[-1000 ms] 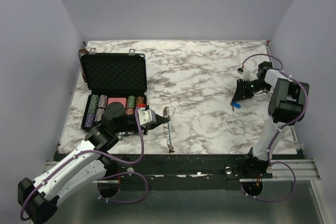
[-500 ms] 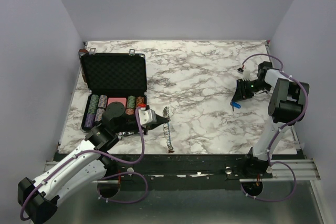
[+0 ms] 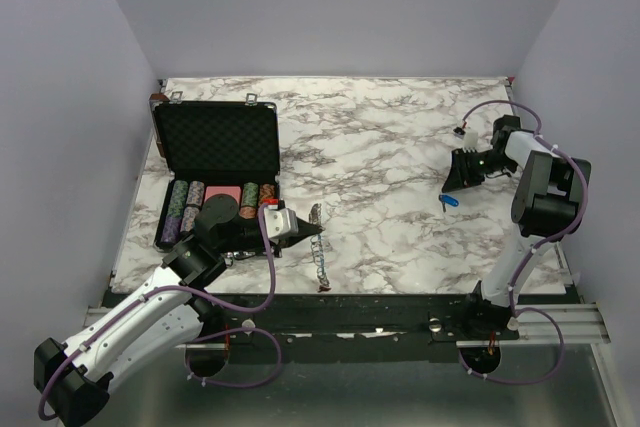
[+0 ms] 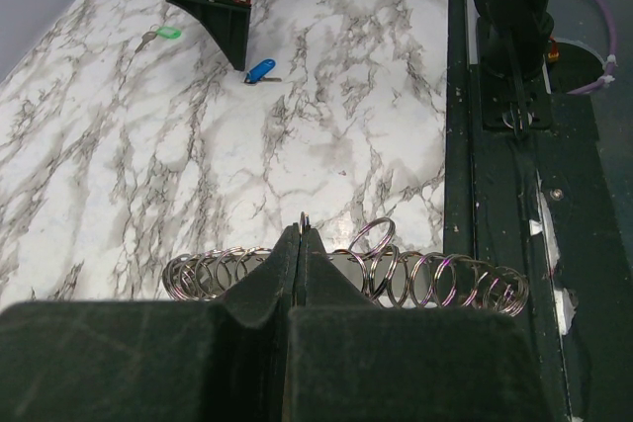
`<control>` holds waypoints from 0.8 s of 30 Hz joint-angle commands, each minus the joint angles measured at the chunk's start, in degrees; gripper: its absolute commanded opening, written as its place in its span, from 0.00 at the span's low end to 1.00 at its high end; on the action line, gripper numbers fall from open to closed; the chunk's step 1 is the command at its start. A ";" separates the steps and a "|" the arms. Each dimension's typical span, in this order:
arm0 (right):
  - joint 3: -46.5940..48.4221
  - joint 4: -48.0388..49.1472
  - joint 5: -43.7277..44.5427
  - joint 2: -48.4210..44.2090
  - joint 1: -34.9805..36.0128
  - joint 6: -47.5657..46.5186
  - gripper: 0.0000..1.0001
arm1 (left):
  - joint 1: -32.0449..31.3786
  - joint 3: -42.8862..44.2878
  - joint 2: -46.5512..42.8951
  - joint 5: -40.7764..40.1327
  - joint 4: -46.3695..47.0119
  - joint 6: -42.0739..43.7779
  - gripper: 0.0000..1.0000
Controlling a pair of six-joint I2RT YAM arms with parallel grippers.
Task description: Put the keys on the keyring
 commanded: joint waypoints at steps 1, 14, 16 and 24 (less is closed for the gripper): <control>0.56 0.03 0.47 -0.74 0.29 0.73 0.32 | 0.17 2.10 -0.16 1.95 1.10 0.88 0.00; 0.30 -0.41 1.17 0.14 0.38 0.90 0.30 | 0.26 2.19 -0.16 2.04 1.10 0.88 0.00; 0.30 -0.41 1.34 0.23 0.29 0.99 0.30 | 0.26 2.28 -0.16 1.95 1.10 0.88 0.00; 0.12 -0.76 1.61 0.67 0.73 0.90 0.29 | 0.26 2.28 -0.16 1.95 1.01 0.97 0.00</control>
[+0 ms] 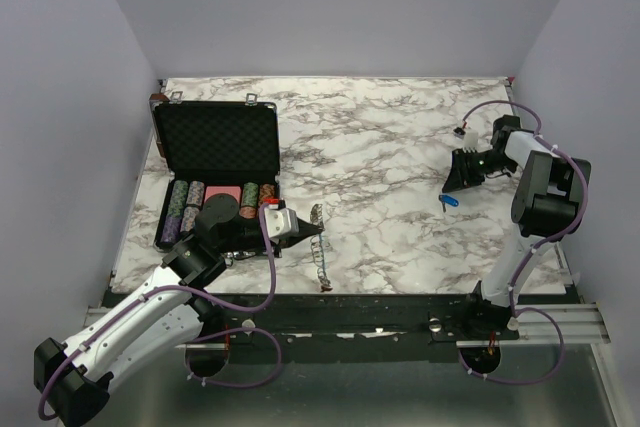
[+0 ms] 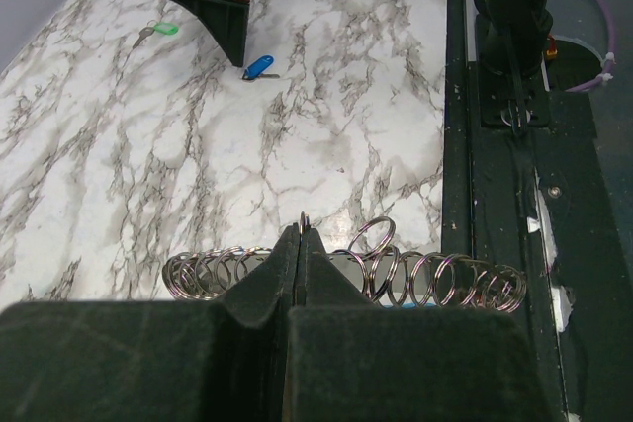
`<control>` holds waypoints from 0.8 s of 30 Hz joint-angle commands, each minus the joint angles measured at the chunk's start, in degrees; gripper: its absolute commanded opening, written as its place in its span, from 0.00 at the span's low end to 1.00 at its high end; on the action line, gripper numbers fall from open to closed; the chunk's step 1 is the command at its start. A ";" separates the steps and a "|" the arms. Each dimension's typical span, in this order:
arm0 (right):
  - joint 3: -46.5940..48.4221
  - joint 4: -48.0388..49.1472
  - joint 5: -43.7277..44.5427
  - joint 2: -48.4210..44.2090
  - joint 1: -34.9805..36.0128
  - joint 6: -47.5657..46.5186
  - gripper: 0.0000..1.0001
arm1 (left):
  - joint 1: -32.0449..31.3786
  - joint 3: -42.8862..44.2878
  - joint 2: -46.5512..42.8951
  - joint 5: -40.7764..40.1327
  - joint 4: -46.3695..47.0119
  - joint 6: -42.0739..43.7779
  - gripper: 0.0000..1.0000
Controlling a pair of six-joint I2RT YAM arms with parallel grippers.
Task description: Put the keys on the keyring
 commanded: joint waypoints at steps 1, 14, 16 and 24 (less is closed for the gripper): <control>0.21 -0.80 1.17 0.76 0.62 0.25 0.29 | 0.17 1.86 -0.25 1.95 1.82 0.84 0.00; -0.14 -0.80 2.31 1.29 1.06 0.51 0.29 | 0.26 2.04 -0.25 1.86 1.64 1.01 0.00; -0.23 -0.72 2.31 1.29 1.06 0.51 0.29 | 0.17 2.04 -0.16 1.95 1.73 0.93 0.00; -0.41 -1.16 2.75 1.20 1.50 0.16 0.27 | 0.17 1.95 -0.25 1.95 1.56 0.93 0.00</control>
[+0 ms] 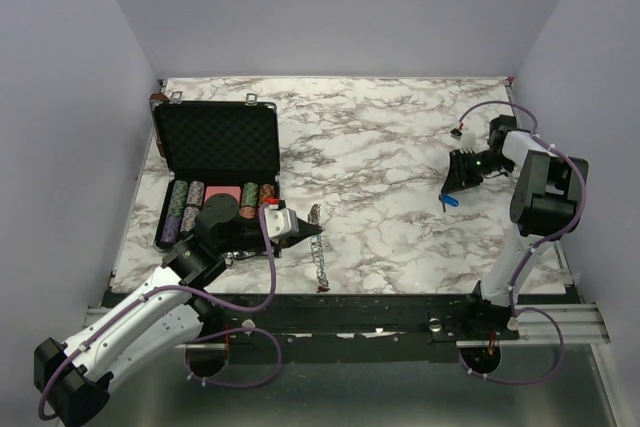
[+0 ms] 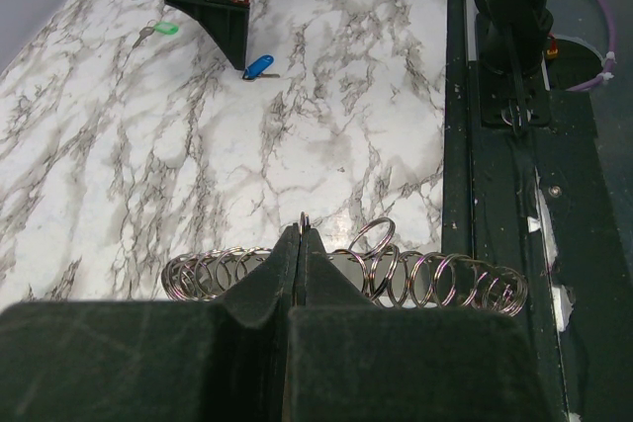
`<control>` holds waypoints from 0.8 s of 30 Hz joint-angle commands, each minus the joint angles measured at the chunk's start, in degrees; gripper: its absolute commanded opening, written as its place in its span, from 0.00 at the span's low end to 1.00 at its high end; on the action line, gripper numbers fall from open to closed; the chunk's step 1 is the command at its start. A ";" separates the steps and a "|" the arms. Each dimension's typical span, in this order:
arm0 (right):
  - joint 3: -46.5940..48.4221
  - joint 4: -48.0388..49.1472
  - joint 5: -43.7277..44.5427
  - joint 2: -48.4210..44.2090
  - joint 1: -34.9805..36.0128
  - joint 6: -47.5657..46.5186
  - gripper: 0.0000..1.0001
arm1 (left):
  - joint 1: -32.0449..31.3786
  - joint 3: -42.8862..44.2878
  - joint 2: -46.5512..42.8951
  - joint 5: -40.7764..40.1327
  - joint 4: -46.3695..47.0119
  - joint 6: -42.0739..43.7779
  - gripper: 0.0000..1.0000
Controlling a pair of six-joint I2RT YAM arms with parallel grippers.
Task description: Put the keys on the keyring
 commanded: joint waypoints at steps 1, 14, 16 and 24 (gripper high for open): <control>-0.41 -1.18 1.16 0.96 0.49 -0.10 0.27 | 0.26 2.04 -0.18 1.86 1.62 0.88 0.00; -0.58 -1.62 2.04 1.22 0.93 -0.37 0.24 | 0.26 2.04 -0.18 1.86 1.53 0.97 0.00; -0.49 -1.71 2.21 1.22 0.93 -0.37 0.25 | 0.17 2.04 -0.27 1.78 1.53 0.97 0.00; -0.49 -1.79 2.48 1.31 0.93 -0.37 0.24 | 0.17 2.13 -0.18 1.77 1.53 0.97 0.00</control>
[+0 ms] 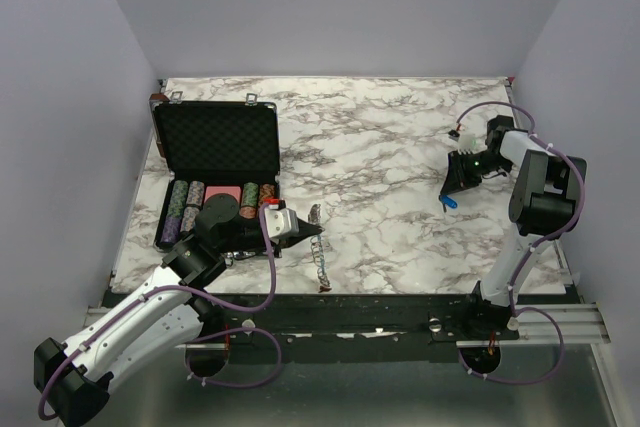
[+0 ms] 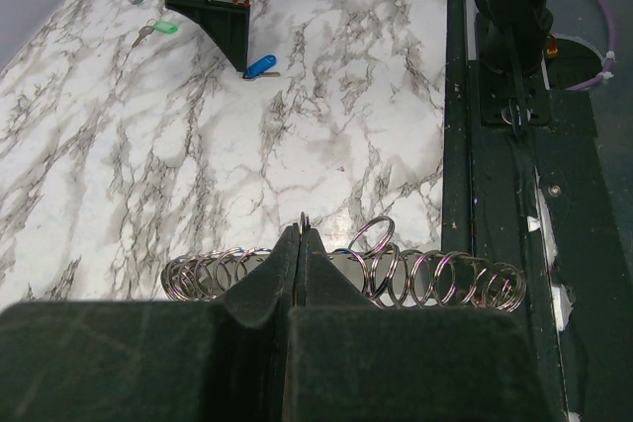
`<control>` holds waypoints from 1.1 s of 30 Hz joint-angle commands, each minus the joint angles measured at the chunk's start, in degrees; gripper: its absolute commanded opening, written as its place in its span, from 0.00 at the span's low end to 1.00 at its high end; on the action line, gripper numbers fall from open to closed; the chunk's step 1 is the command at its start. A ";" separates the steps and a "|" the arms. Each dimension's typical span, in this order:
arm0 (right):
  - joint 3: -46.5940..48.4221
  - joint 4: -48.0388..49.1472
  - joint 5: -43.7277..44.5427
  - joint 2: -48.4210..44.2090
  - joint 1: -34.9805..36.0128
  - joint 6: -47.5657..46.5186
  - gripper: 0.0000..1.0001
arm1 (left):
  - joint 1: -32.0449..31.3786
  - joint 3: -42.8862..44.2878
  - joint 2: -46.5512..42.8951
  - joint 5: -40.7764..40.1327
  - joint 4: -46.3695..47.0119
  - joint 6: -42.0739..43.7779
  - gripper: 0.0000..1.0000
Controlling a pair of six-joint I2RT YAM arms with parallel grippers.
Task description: Put the keys on the keyring
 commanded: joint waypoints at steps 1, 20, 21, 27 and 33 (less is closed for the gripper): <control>-0.47 -1.51 1.56 1.07 0.28 -0.35 0.24 | 0.17 2.04 -0.18 1.78 1.66 1.04 0.00; -0.21 -1.25 2.61 1.60 0.80 0.01 0.22 | 0.26 2.13 -0.09 1.77 1.49 1.04 0.00; -0.21 -1.25 2.61 1.51 0.89 0.01 0.22 | 0.26 2.13 -0.09 1.69 1.40 1.04 0.00; -0.38 -0.72 3.14 1.33 1.33 0.01 0.22 | 0.26 2.13 -0.01 1.69 1.40 1.04 0.00; -0.47 -0.54 3.40 1.07 1.51 0.09 0.22 | 0.17 2.21 -0.01 1.60 1.31 1.04 0.00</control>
